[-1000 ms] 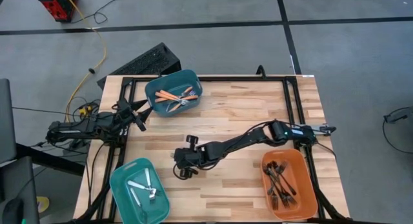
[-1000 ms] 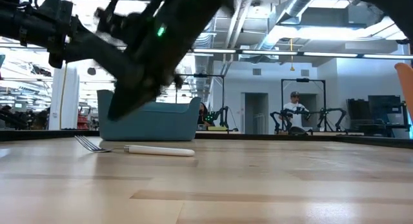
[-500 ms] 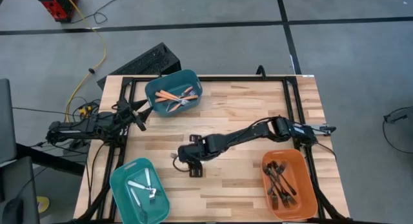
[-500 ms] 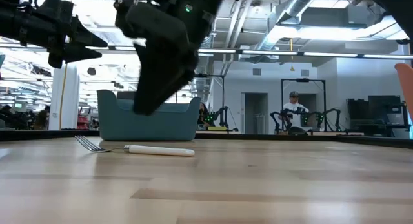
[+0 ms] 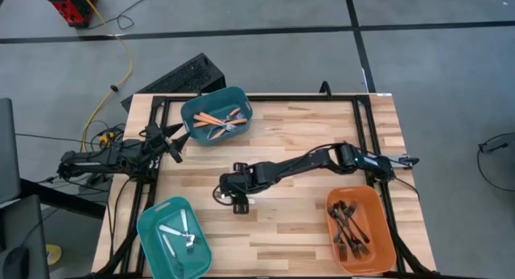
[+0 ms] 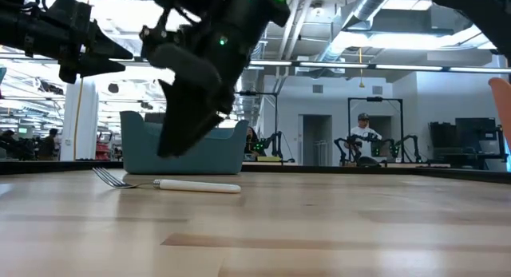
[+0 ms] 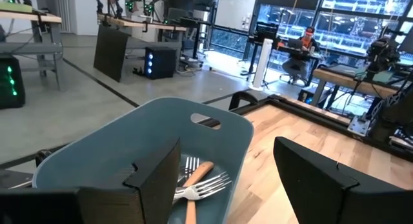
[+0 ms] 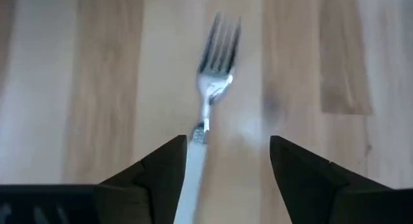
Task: Sort silverware by color (type)
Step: Put the white fork into the green bin, then return to Home Position
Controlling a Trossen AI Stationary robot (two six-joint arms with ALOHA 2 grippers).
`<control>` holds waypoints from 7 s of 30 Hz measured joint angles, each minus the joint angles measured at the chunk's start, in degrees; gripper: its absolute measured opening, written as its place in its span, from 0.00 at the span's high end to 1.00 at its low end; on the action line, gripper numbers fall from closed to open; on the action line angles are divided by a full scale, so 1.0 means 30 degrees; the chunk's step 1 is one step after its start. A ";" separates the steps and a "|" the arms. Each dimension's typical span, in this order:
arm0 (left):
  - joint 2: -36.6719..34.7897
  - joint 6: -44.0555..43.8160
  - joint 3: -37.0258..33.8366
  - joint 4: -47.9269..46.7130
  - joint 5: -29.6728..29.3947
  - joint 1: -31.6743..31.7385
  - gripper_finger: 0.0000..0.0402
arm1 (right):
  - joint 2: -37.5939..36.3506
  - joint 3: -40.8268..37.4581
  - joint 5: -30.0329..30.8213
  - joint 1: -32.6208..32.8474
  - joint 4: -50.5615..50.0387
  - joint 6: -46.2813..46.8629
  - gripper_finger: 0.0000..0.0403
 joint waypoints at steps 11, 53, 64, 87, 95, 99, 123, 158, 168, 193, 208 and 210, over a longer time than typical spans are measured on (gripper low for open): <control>0.0000 0.0278 -0.0003 -0.0010 0.0013 0.0000 0.42 | 0.0501 0.0122 0.0401 0.0138 0.2181 0.0203 0.39; 0.0000 0.0420 0.0002 -0.0471 -0.0438 0.0015 0.42 | 0.2035 0.0085 0.1735 0.0683 -0.0350 0.2681 0.88; 0.0000 0.0410 0.0001 -0.0471 -0.0434 0.0015 0.42 | 0.0794 -0.0044 0.2427 0.0619 0.0066 0.2674 0.88; 0.0000 0.0087 -0.0001 -0.0454 -0.0489 0.0015 0.42 | 0.0757 0.4014 0.5960 0.3215 0.8771 -0.4837 0.88; 0.0000 0.0060 -0.0005 -0.0450 -0.0489 0.0015 0.42 | 0.0812 0.4007 0.3991 0.3249 1.2474 -0.7308 0.88; -0.0003 0.0060 -0.0001 -0.0450 -0.0489 0.0015 0.42 | 0.1295 0.4023 0.0082 0.2846 1.5999 -0.7839 0.88; -0.0007 -0.0068 -0.0005 -0.0435 -0.0489 0.0007 0.42 | 0.6526 0.4087 -0.6453 0.1218 2.6332 -0.2878 0.88; -0.0036 0.0286 -0.0005 -0.0442 -0.0985 0.0007 0.42 | 0.8007 0.4583 -0.7696 0.0879 2.5901 -0.1319 0.84; -0.0036 0.0281 -0.0005 -0.0442 -0.0985 0.0007 0.42 | 0.8007 0.4590 -0.6950 0.0860 2.4620 -0.0892 0.62; -0.0044 -0.0281 0.0002 -0.0335 -0.0787 0.0013 0.42 | 0.2182 0.4768 -0.8810 -0.0711 1.4417 -0.1738 0.45; -0.0044 -0.0312 0.0002 -0.0304 0.1170 0.0012 0.42 | -0.8205 0.4772 -0.4230 -0.1556 -0.2659 -0.7963 0.45; -0.0044 -0.0372 0.0001 -0.0371 0.0817 0.0007 0.42 | -0.9434 0.4765 -0.5497 -0.1931 -0.4179 -0.7910 0.45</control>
